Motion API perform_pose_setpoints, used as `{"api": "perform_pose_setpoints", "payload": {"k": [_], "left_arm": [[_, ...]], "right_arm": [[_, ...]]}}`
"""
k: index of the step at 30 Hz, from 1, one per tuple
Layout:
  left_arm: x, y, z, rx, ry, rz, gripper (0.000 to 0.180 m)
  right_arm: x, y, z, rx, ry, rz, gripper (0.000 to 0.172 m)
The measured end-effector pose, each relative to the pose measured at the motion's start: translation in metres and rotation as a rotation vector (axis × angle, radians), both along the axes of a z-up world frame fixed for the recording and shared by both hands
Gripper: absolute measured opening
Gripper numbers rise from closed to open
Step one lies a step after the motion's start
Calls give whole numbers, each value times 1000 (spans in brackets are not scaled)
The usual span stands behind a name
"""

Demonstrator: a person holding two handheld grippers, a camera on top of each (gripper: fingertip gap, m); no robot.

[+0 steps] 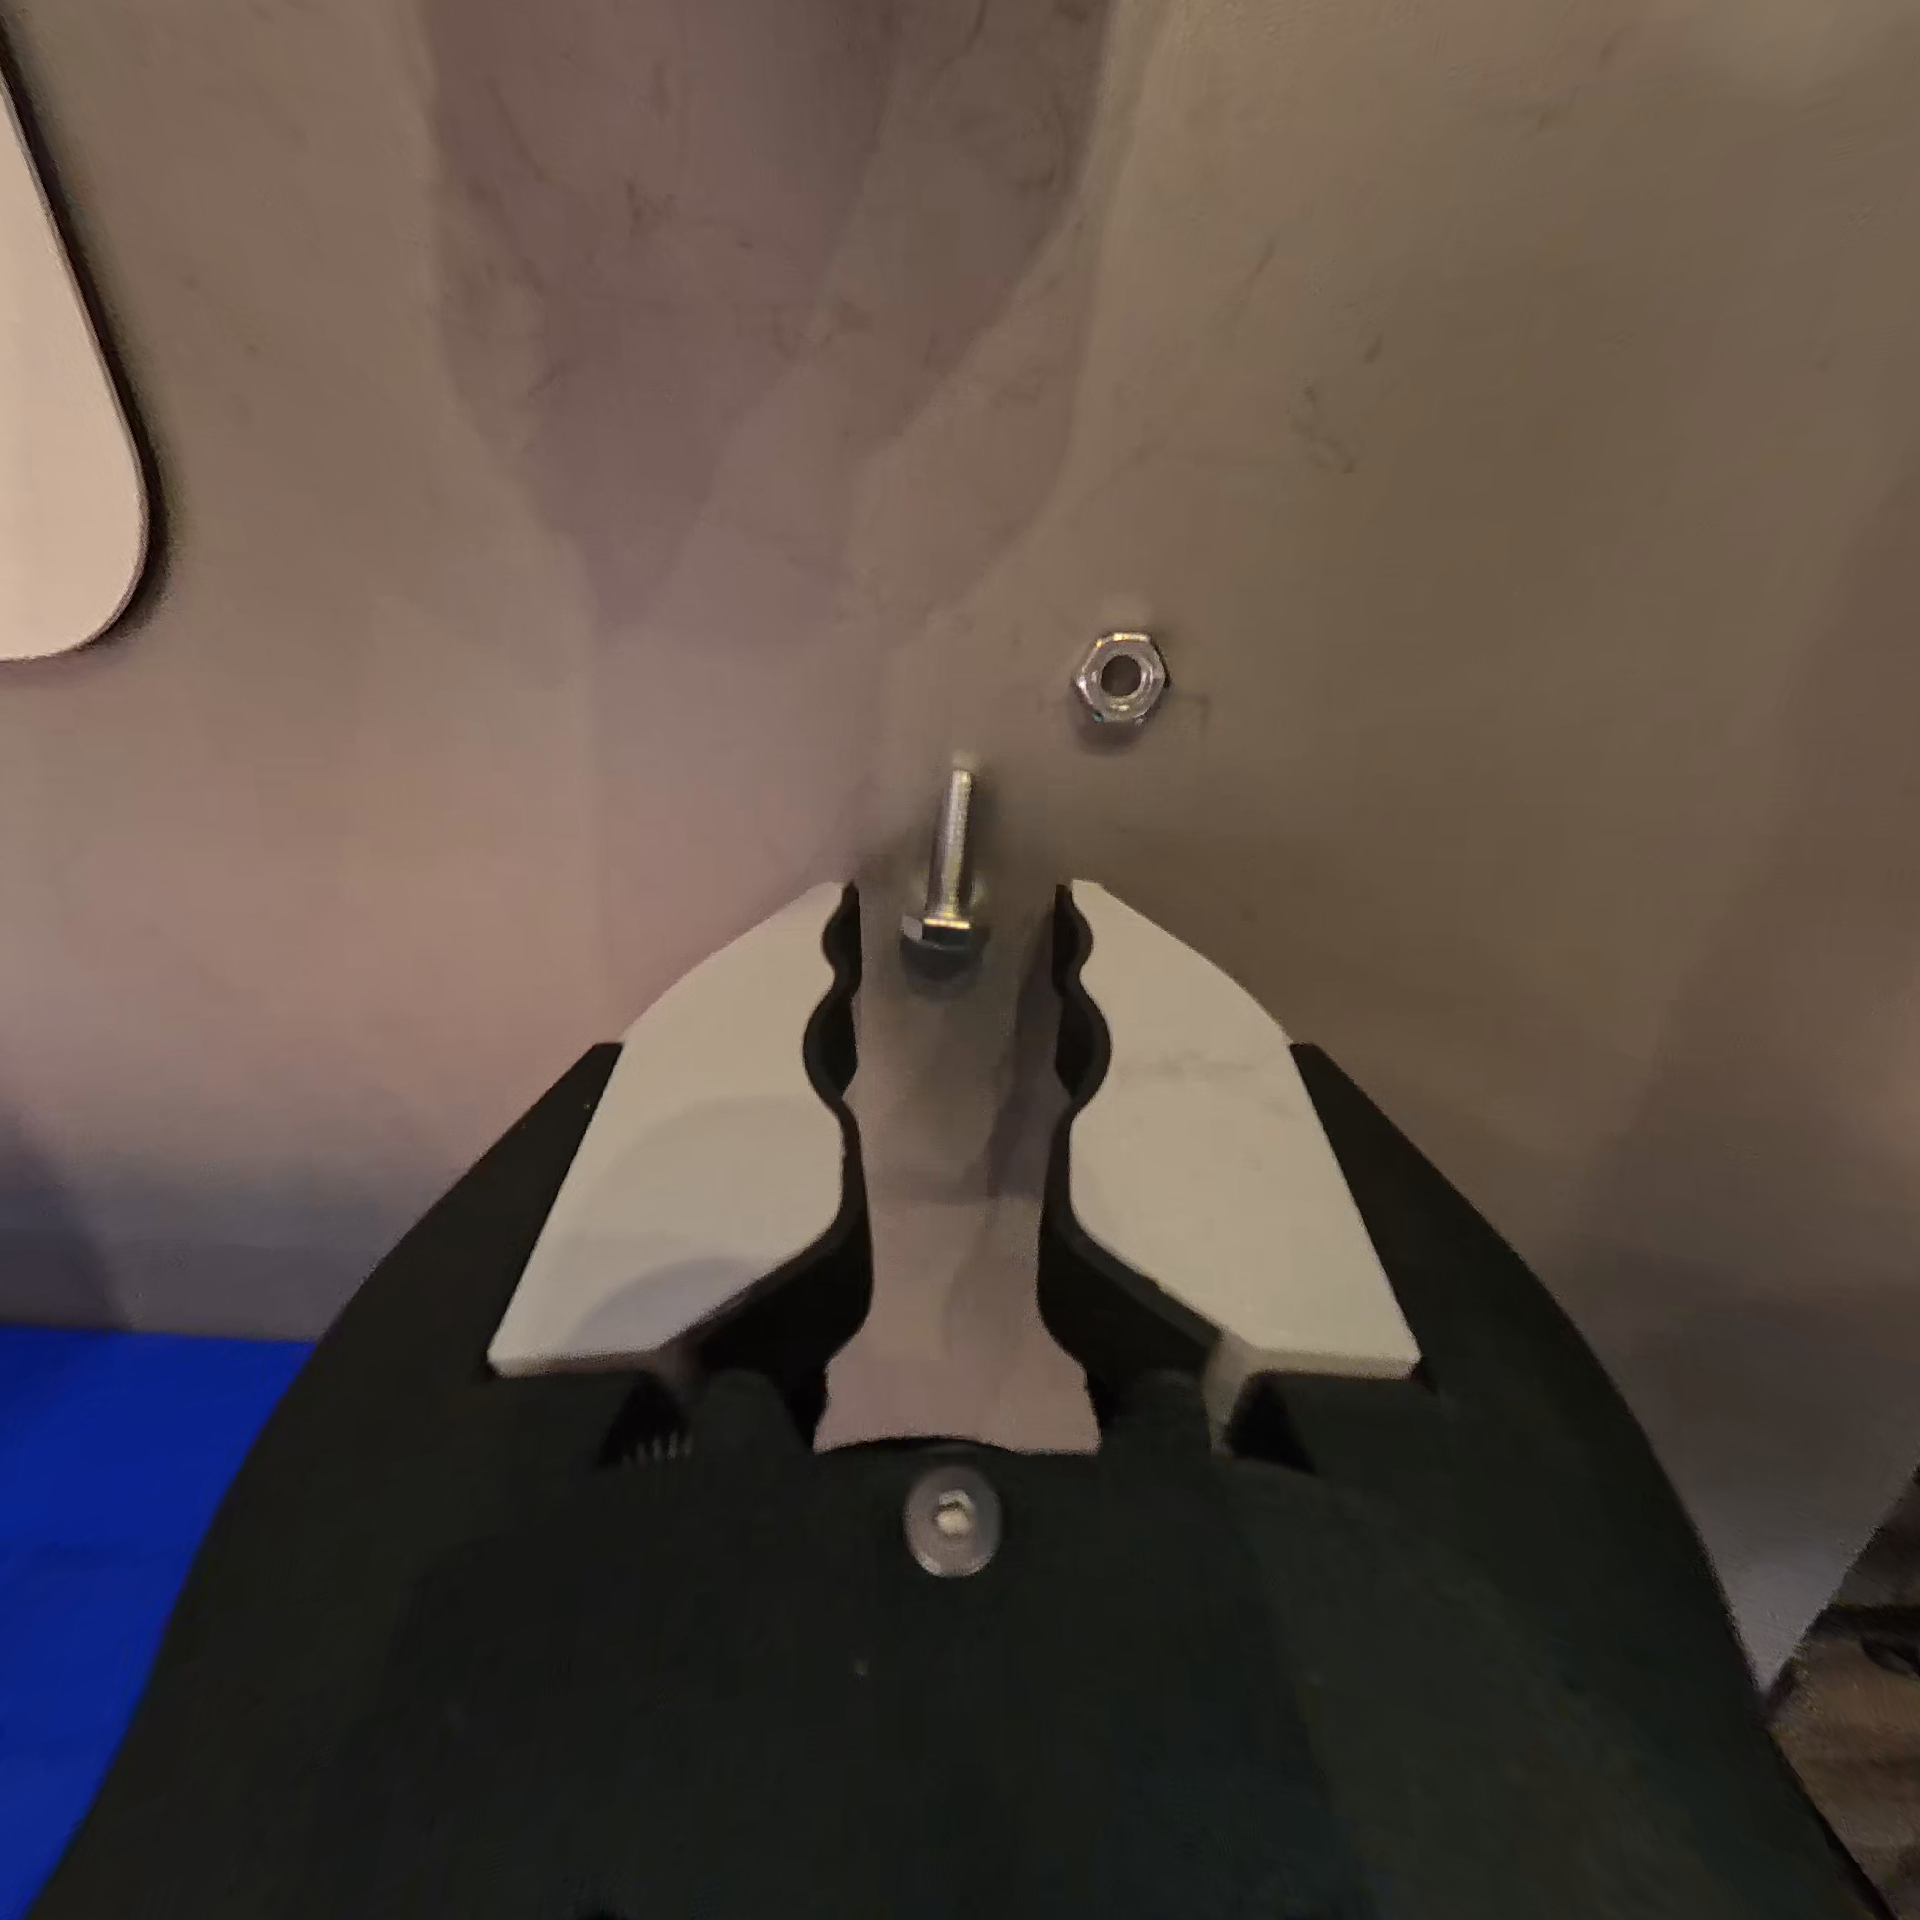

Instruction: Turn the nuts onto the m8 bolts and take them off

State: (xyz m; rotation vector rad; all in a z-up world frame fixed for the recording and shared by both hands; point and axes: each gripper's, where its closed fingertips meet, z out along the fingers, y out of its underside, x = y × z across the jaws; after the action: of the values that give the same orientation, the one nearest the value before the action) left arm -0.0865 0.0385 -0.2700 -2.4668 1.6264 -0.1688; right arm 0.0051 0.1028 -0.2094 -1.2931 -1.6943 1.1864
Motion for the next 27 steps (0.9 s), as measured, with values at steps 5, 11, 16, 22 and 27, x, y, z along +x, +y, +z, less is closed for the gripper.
{"api": "perform_pose_setpoints", "payload": {"k": [5, 11, 16, 22, 27], "left_arm": [[-11, -2, -2, 2, 39, -8, 28], [-7, -1, -5, -18, 26, -22, 24], [-5, -2, -5, -26, 21, -31, 16], [-1, 1, -2, 7, -62, 3, 15], [10, 27, 47, 177, -467, 185, 15]], "right_arm": [[0, 0, 0, 0, -1, 0, 0], [0, 0, -1, 3, -3, 1, 0], [0, 0, 0, 1, -3, 1, 0], [0, 0, -1, 5, -5, 4, 0], [0, -4, -3, 11, -22, 30, 0]]}}
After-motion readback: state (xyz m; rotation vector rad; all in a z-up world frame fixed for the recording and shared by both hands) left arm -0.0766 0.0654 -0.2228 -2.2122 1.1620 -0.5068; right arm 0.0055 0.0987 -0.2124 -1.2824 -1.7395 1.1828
